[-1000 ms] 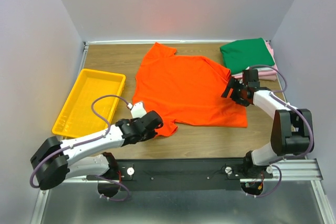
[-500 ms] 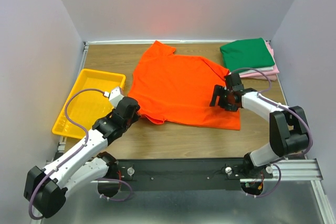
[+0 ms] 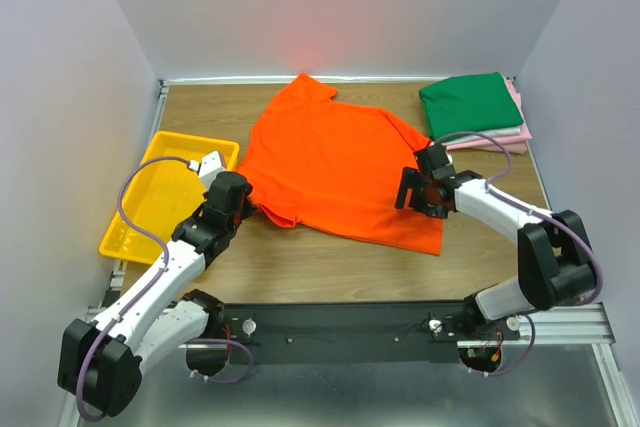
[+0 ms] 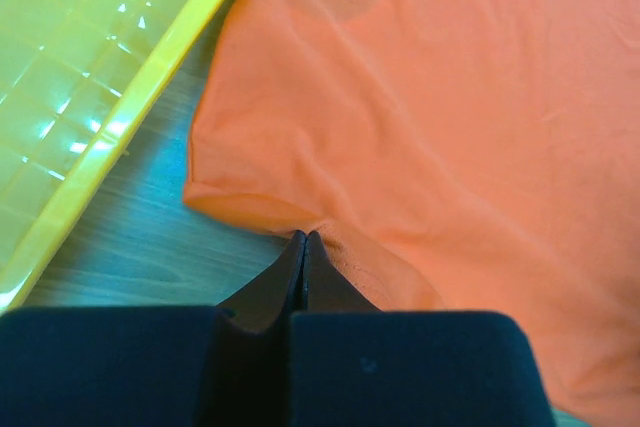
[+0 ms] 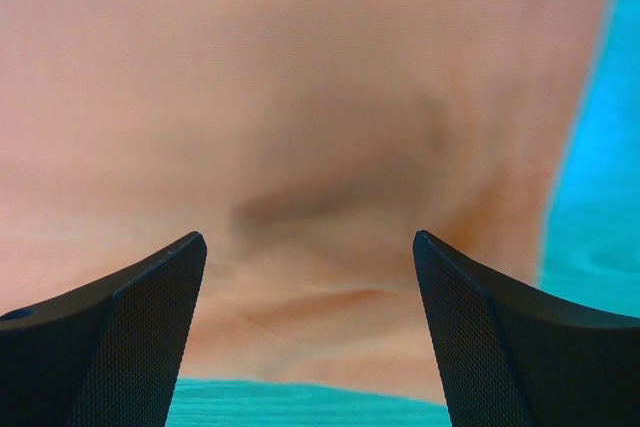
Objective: Fold and stack the t-shirts
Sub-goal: Flatten the tshirt out
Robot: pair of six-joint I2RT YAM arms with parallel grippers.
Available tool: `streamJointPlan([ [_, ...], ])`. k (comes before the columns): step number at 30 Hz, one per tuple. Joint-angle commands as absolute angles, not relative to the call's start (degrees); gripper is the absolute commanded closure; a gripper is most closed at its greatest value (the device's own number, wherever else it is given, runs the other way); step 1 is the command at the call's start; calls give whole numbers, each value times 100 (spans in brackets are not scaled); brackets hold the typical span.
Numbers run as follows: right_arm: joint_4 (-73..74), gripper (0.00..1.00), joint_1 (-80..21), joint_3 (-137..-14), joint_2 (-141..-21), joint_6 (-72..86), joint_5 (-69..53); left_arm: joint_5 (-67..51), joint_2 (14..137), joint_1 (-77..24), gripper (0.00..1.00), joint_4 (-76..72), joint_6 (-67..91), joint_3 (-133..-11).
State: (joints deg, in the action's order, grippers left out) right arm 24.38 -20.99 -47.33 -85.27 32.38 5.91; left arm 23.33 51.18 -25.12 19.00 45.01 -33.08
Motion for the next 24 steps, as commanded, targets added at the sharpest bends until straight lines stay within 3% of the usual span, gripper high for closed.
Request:
streamJointPlan([
  [1, 3356, 10, -2109, -4781, -8104, 3480, 1414, 2189, 5036, -2470, 100, 1582, 4228, -3357],
  [8, 4577, 11, -2109, -4799, -7901, 3682, 1538, 1925, 5045, -2470, 100, 1398, 4078, -3313],
  [24, 5019, 34, -2118, -4228, -7664, 4385, 1019, 1565, 4860, -2479, 100, 1160, 3938, -3234],
])
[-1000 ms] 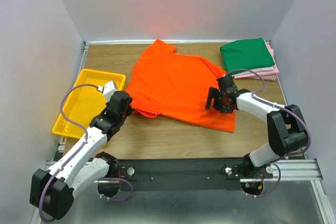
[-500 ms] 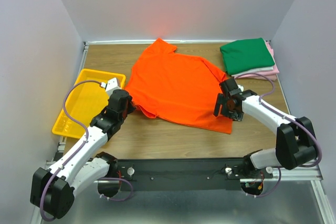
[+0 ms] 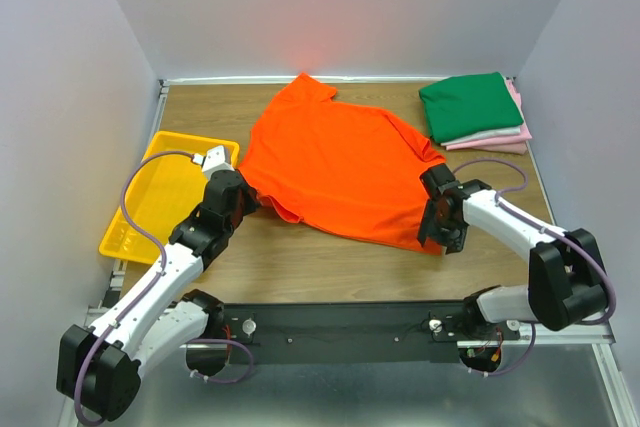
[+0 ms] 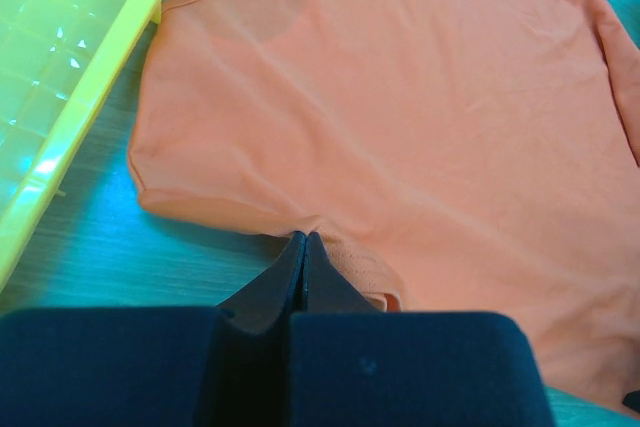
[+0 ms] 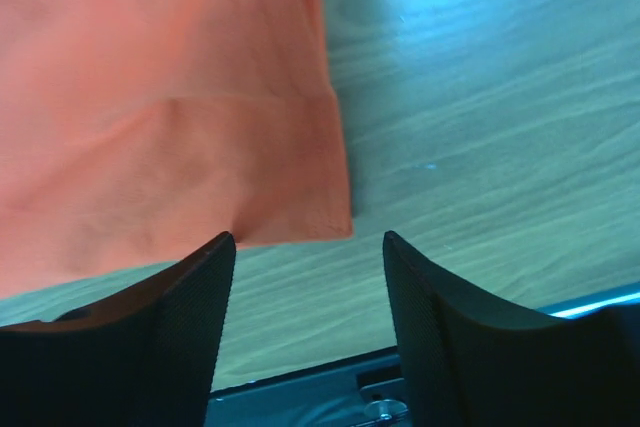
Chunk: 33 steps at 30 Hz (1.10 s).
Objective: Fold and stack the t-shirts
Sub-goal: Flatten the tshirt out
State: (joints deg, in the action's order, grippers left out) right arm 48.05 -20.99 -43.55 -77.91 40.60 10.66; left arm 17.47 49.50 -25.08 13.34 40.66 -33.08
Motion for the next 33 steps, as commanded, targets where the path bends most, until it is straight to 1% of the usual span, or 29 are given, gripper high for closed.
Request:
streamJointPlan([
  [1, 5010, 35, -2118, -4245, -7655, 4429, 1115, 1564, 4852, -2479, 100, 1151, 3938, -3243],
  [3, 5001, 36, -2109, -4280, -7646, 4491, 1230, 1538, 4852, -2479, 100, 1151, 3937, -3234],
  [5, 4940, 40, -2118, -4272, -7655, 4579, 1257, 1521, 4834, -2479, 100, 1134, 3920, -3226],
  [14, 4457, 46, -2118, -4078, -7831, 4658, 1388, 1520, 4825, -2479, 100, 1151, 3929, -3243],
  [21, 4289, 55, -2118, -3964, -7840, 4764, 1644, 1538, 4825, -2514, 100, 1160, 3929, -3243],
  [24, 4184, 63, -2109, -3867, -7849, 4772, 1591, 1556, 4816, -2522, 100, 1178, 3929, -3252],
  [25, 4166, 69, -2118, -3858, -7849, 4781, 1573, 1573, 4825, -2531, 100, 1186, 3929, -3252],
  [28, 4122, 81, -2118, -3823, -7831, 4781, 1521, 1591, 4808, -2549, 100, 1187, 3937, -3252],
  [29, 4122, 90, -2118, -3832, -7822, 4773, 1503, 1608, 4799, -2558, 100, 1204, 3946, -3252],
  [32, 4131, 100, -2118, -3867, -7735, 4729, 1162, 1635, 4773, -2566, 100, 1230, 3955, -3270],
  [33, 4131, 100, -2118, -3885, -7682, 4676, 1030, 1652, 4764, -2575, 100, 1248, 3964, -3270],
])
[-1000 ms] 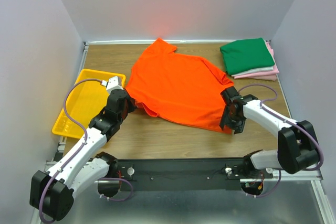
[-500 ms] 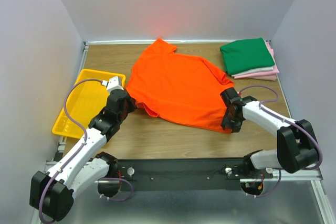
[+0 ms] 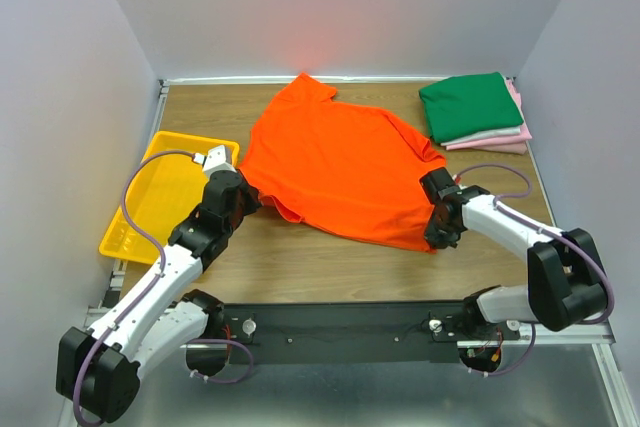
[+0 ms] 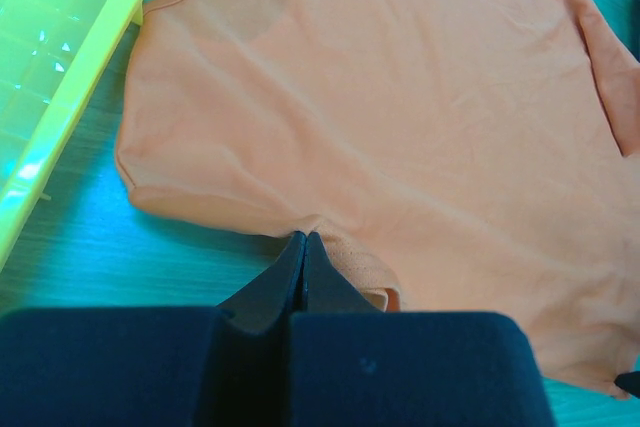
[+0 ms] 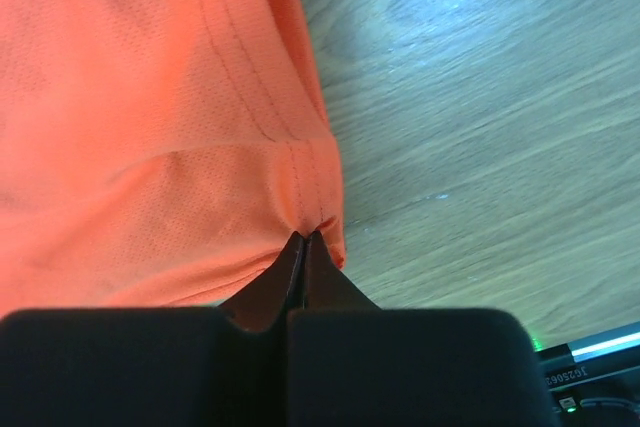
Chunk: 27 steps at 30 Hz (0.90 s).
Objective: Fold and stack the t-shirts
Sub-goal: Flatten the tshirt out, then fold the tshirt
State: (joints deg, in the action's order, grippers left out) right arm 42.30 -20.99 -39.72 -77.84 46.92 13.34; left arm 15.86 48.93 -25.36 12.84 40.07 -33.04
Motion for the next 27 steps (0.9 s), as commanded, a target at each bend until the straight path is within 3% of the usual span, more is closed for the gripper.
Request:
streamJointPlan([
  [1, 4140, 100, -2118, -3920, -7612, 4589, 915, 1670, 4738, -2566, 100, 1274, 3973, -3278],
  [6, 4455, 100, -2127, -4016, -7383, 4500, 379, 1661, 4632, -2575, 100, 1406, 4051, -3340],
  [19, 5431, 100, -2224, -3990, -6566, 4535, 677, 1740, 4008, -2725, 100, 2021, 4447, -3419],
  [27, 5099, 100, -2224, -4315, -6662, 4404, 825, 1450, 4279, -2769, 100, 1345, 3877, -3419],
])
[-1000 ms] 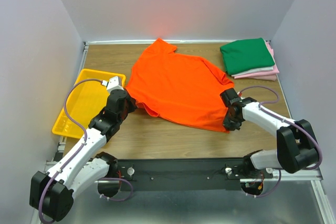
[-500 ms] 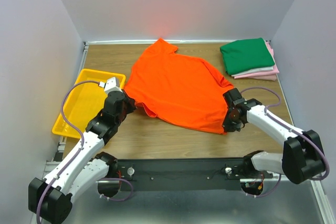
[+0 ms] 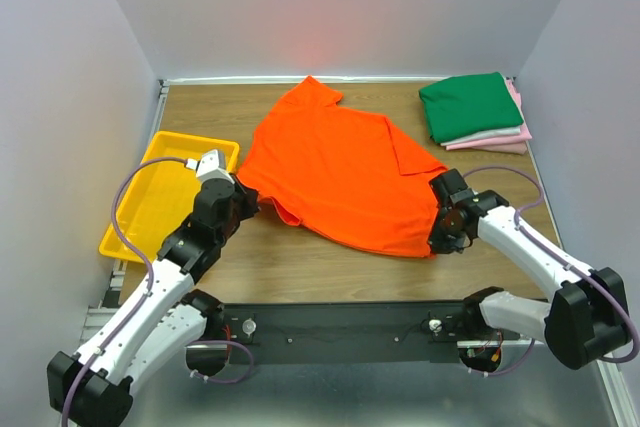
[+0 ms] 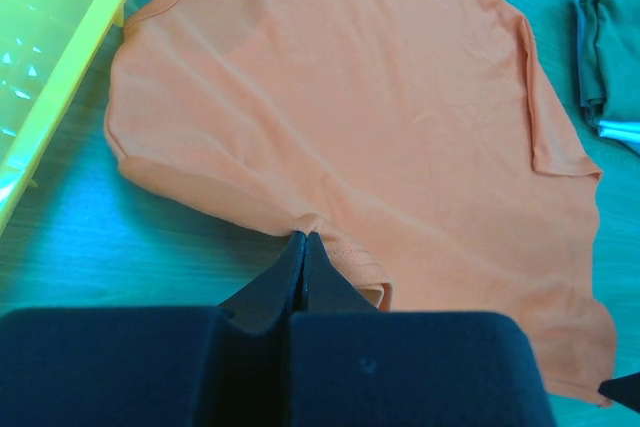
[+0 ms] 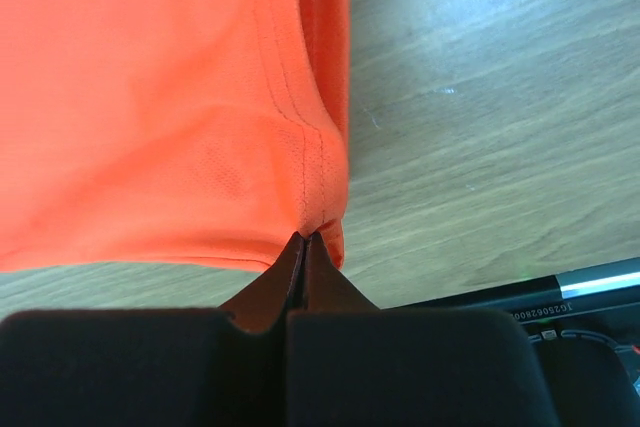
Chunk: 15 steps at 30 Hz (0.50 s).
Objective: Fold and stack the t-shirts
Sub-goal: Fold the tshirt
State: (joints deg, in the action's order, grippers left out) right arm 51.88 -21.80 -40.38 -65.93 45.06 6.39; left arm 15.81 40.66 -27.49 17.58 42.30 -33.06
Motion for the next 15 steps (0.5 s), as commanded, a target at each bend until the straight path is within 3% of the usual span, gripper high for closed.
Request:
streamJointPlan([
  [1, 5054, 100, -2232, -4350, -6749, 4342, 887, 1433, 4332, -2760, 100, 1266, 3832, -3445],
  [15, 4492, 100, -2004, -5018, -7681, 3885, 1406, 1477, 5492, -2733, 100, -113, 3147, -3989],
])
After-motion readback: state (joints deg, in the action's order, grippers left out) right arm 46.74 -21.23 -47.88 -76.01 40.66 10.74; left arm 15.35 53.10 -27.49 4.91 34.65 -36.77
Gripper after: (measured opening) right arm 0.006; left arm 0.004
